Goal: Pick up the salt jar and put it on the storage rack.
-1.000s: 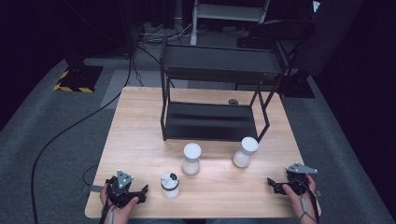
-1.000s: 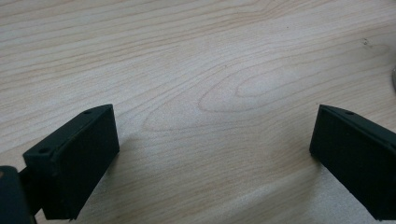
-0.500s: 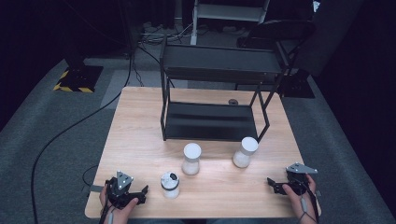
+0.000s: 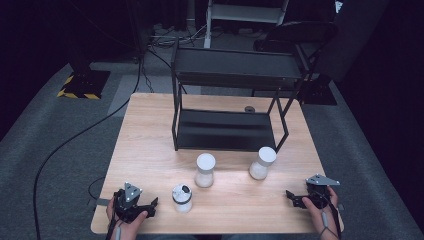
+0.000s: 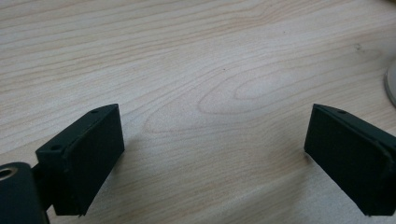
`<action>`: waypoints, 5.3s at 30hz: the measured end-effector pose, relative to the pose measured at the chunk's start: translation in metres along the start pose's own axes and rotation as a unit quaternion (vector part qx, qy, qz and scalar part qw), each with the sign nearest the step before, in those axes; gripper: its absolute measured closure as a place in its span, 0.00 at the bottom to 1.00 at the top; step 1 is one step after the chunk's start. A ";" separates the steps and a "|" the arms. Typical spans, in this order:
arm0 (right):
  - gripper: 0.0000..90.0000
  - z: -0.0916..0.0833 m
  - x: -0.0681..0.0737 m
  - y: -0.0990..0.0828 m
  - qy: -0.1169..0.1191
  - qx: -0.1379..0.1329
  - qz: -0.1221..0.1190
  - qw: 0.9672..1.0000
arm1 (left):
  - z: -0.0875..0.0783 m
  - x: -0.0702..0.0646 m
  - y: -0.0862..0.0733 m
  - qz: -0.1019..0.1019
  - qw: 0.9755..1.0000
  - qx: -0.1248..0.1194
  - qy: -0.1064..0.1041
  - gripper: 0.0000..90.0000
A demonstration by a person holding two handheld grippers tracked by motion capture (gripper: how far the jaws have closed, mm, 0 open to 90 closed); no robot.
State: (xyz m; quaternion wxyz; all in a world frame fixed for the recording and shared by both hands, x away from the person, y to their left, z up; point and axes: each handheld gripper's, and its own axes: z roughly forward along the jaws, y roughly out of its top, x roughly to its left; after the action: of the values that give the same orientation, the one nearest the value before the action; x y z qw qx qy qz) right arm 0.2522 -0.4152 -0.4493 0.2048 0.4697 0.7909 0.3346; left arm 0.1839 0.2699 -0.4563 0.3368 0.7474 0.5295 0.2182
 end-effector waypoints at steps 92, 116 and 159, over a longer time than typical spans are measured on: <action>0.00 0.001 -0.001 0.001 0.003 0.000 -0.003 1.000 | -0.054 -0.062 0.040 0.023 0.989 -0.138 -0.047 0.07; 0.00 0.001 -0.002 0.001 0.006 0.000 -0.006 1.000 | -0.049 -0.091 0.050 0.031 0.989 -0.132 -0.061 0.07; 0.00 0.001 -0.003 0.001 0.010 0.000 -0.009 1.000 | -0.015 -0.095 0.019 0.025 0.992 -0.105 -0.059 0.07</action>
State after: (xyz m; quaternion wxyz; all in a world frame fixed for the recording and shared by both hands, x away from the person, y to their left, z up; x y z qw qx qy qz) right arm 0.2552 -0.4168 -0.4491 0.1998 0.4588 0.7974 0.3373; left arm 0.1533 0.1813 -0.4291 0.4381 0.7325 0.4644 0.2362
